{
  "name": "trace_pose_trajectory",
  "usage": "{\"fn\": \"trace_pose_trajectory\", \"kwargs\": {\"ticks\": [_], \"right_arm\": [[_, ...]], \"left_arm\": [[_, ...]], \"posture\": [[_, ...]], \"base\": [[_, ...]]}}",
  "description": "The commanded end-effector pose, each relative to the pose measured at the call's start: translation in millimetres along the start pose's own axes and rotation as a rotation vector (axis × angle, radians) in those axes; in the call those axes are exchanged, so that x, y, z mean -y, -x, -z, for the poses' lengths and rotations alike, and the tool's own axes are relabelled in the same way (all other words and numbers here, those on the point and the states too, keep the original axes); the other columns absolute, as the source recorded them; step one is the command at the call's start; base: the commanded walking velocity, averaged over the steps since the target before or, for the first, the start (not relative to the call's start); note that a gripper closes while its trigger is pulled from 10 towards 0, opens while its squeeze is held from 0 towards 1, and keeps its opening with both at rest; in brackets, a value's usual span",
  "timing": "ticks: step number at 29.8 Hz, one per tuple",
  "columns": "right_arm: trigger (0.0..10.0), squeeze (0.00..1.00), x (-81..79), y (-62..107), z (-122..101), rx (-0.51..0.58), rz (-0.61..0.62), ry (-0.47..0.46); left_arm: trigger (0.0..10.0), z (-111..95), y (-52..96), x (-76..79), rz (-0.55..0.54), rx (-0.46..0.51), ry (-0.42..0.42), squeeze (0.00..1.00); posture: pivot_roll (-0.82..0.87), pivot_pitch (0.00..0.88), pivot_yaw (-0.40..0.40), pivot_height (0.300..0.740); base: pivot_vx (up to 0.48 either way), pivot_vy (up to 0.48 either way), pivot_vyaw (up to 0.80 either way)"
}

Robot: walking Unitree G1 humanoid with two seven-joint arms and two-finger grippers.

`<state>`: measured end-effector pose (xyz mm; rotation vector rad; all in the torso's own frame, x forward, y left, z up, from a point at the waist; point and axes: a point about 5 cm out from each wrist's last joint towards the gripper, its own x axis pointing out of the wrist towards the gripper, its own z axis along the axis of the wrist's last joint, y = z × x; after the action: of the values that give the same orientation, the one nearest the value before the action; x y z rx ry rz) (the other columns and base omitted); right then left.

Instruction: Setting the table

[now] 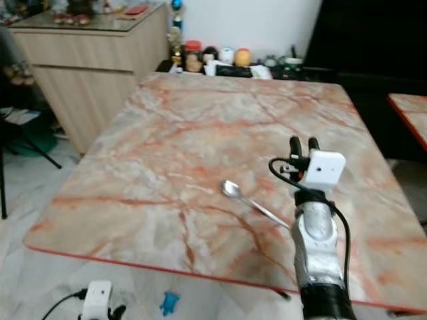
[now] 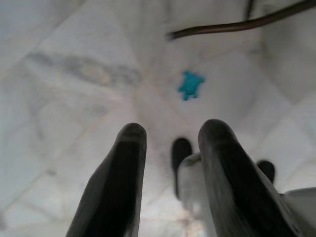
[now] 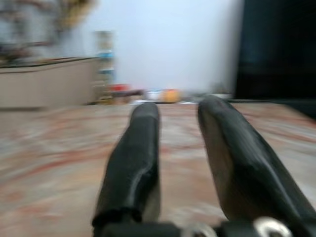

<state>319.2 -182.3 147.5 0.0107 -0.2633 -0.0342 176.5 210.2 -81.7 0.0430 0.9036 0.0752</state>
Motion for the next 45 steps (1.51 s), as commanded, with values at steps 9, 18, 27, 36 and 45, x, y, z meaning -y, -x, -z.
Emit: {"fn": "trace_pose_trajectory", "kwargs": {"ticks": [9,18,27,36,45], "right_arm": [[10.0,0.00,14.6,6.9,9.0,-0.100,-0.063,0.055],[10.0,0.00,32.4,20.8,7.8,-0.243,-0.285,0.168],[10.0,0.00,41.8,40.9,19.0,-0.436,-0.479,0.183],[10.0,0.55,32.8,54.2,42.4,-0.594,-0.562,0.058],[10.0,0.00,29.9,52.8,52.1,-0.637,-0.571,0.093]], "left_arm": [[10.0,0.6,-0.5,5.8,0.013,-0.007,-0.012,0.00],[10.0,-1.5,-1.0,7.0,0.018,0.000,-0.013,0.00],[10.0,-2.2,-1.2,6.3,0.022,-0.002,-0.011,0.00],[10.0,-0.6,-1.0,7.9,0.027,-0.009,-0.015,0.00],[10.0,5.9,0.2,8.9,0.027,-0.034,-0.019,0.00]], "posture": [[0.04,0.009,-0.011,0.736],[0.03,0.011,-0.008,0.736],[0.03,0.011,-0.010,0.736],[0.03,0.005,-0.005,0.736],[0.03,0.000,-0.005,0.736]], "base": [[0.000,0.000,0.00],[0.000,0.000,0.00],[0.000,0.000,0.00],[0.000,0.000,0.00],[0.000,0.000,0.00]]}}
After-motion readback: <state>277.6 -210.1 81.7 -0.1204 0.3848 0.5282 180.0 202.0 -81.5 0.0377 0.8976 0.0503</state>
